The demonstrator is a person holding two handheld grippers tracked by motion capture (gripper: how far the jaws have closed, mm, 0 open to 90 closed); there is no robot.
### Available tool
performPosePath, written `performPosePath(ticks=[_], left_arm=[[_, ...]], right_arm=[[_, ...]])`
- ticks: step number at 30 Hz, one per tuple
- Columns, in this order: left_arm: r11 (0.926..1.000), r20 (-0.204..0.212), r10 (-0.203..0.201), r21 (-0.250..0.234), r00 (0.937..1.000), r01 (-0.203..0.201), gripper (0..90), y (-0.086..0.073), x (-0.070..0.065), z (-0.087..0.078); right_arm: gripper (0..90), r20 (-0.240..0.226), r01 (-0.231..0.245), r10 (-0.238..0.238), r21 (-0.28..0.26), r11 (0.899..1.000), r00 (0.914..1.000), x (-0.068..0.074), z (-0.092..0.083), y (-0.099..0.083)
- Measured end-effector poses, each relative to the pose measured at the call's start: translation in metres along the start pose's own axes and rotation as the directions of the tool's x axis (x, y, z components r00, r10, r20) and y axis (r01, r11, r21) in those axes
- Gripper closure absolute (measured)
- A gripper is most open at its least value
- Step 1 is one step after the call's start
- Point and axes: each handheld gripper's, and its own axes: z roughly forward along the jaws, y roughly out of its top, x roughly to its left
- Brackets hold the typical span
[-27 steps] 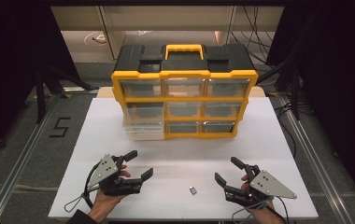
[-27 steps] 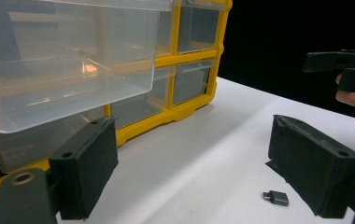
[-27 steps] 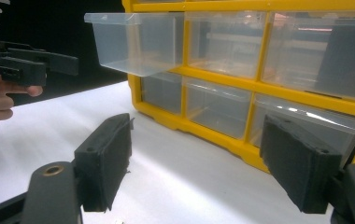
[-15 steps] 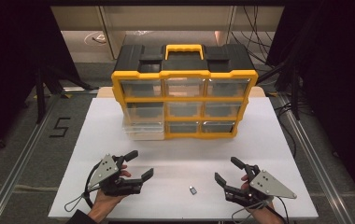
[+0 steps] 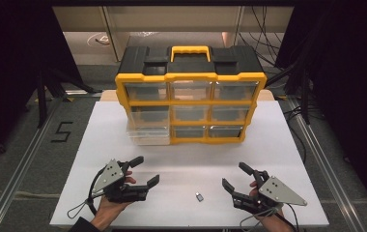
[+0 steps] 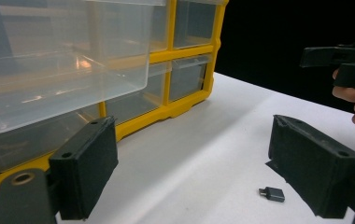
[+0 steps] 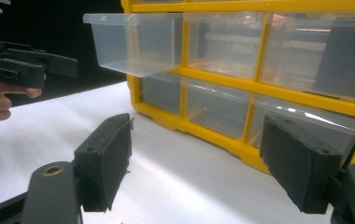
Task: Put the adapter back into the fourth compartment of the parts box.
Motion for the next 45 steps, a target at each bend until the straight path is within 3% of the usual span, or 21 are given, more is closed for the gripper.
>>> performPosePath(ticks=[10,17,24,38,45], left_arm=[[0.9998,0.032,-0.008,0.019,0.9994,0.007,15.3,0.004,-0.010,0.008],[0.9974,0.065,0.023,0.067,0.9976,-0.027,15.3,0.004,-0.021,0.018],[0.9931,0.115,0.021,0.112,0.9932,-0.034,15.4,0.006,-0.031,0.035],[0.9742,0.160,0.023,0.218,0.9869,-0.058,15.4,0.004,-0.042,0.058],[0.9550,0.191,0.046,0.280,0.9806,-0.099,15.4,0.001,-0.052,0.073]], right_arm=[[26.1,-0.002,0.002,-0.002,0.006,1.000,1.0000,0.000,0.001,-0.001],[26.1,-0.004,0.005,-0.004,0.008,1.000,1.0000,0.001,0.001,-0.001],[26.1,0.000,0.002,-0.002,0.009,1.000,1.0000,0.001,0.002,-0.001],[26.2,-0.003,0.003,-0.003,0.009,1.000,1.0000,0.001,0.001,-0.001],[26.2,-0.003,0.002,-0.002,0.011,1.000,1.0000,0.000,0.002,-0.001]])
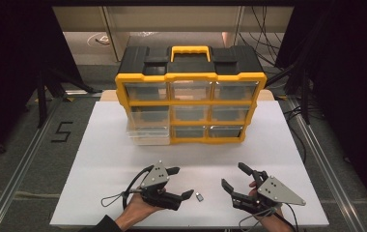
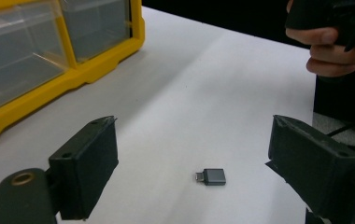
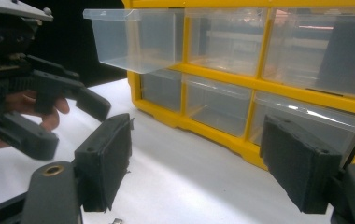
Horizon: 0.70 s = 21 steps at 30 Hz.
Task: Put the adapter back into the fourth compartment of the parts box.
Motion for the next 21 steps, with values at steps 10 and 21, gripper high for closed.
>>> performPosePath(ticks=[10,21], left_arm=[[0.9960,0.029,0.019,0.086,0.9994,-0.022,15.9,-0.002,-0.004,0.017],[0.9813,0.028,0.053,0.184,0.9982,-0.057,17.2,-0.001,-0.007,0.034]], right_arm=[[26.2,0.001,-0.003,0.003,0.001,1.000,1.0000,0.000,0.000,0.000],[26.2,0.002,-0.008,0.008,0.000,1.000,1.0000,-0.001,0.000,0.000]])
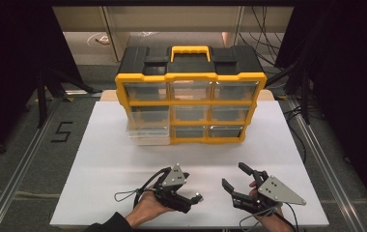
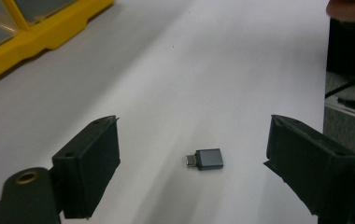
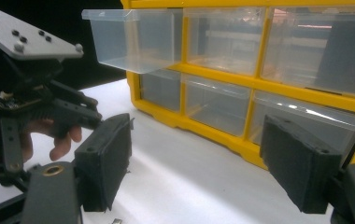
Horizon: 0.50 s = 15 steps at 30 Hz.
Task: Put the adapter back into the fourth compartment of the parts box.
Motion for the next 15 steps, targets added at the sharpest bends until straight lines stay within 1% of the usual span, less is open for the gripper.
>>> performPosePath(ticks=[1,2,4,5,6,10,11,15], left_arm=[[1.0000,0.000,0.000,0.000,1.0000,0.000,17.9,0.000,0.000,0.000],[0.9997,0.002,0.013,0.019,0.9999,-0.013,18.7,0.001,-0.001,0.003],[0.9995,0.005,0.017,0.027,0.9999,-0.017,18.9,0.002,-0.001,0.004],[0.9995,0.023,0.007,0.030,0.9997,-0.008,19.1,0.002,-0.001,0.006],[0.9991,0.026,0.013,0.039,0.9996,-0.014,19.3,0.003,-0.002,0.008],[0.9965,0.034,0.029,0.077,0.9990,-0.031,20.0,0.004,-0.003,0.013],[0.9965,0.034,0.029,0.077,0.9990,-0.031,20.8,0.004,-0.003,0.013],[0.9924,0.045,0.041,0.114,0.9982,-0.046,23.1,0.006,-0.004,0.017]], right_arm=[[26.2,0.000,0.001,-0.001,0.000,1.000,1.0000,0.000,0.000,0.000],[26.2,0.000,0.001,-0.001,0.000,1.000,1.0000,0.000,0.000,0.000],[26.2,0.000,0.001,-0.001,-0.001,1.000,1.0000,0.000,0.000,0.000],[26.2,0.000,0.001,-0.001,-0.001,1.000,1.0000,0.000,0.000,0.000],[26.2,0.000,0.001,-0.001,-0.002,1.000,1.0000,0.000,0.000,0.000],[26.2,0.000,0.002,-0.002,-0.001,1.000,1.0000,0.000,0.000,0.000],[26.2,0.000,0.002,-0.002,-0.001,1.000,1.0000,0.000,0.000,0.000],[26.2,-0.001,0.001,-0.001,0.000,1.000,1.0000,0.000,0.000,0.000]])
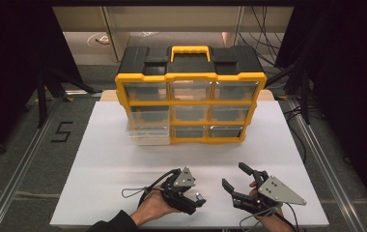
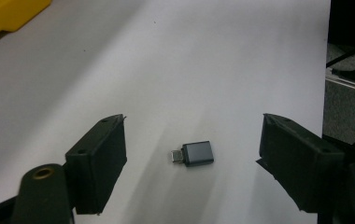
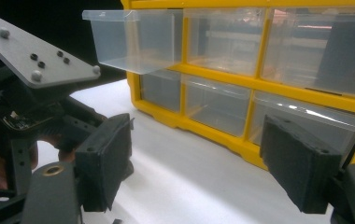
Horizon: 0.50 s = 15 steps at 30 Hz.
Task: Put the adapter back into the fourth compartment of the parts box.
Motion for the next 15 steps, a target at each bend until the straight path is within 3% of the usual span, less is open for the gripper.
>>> performPosePath(ticks=[7,11,15], left_arm=[[0.9983,0.014,0.005,0.057,0.9999,-0.006,27.9,0.002,0.003,0.006],[0.9972,0.000,0.017,0.073,0.9999,-0.017,32.5,0.003,0.004,0.009],[0.9957,0.013,0.017,0.091,0.9998,-0.018,36.1,0.004,0.006,0.011]], right_arm=[[26.2,0.000,0.001,-0.001,-0.002,1.000,1.0000,0.000,0.000,0.000],[26.2,-0.001,0.001,-0.001,0.000,1.000,1.0000,0.000,0.000,0.000],[26.2,-0.001,0.001,-0.001,0.000,1.000,1.0000,0.000,0.000,0.000]])
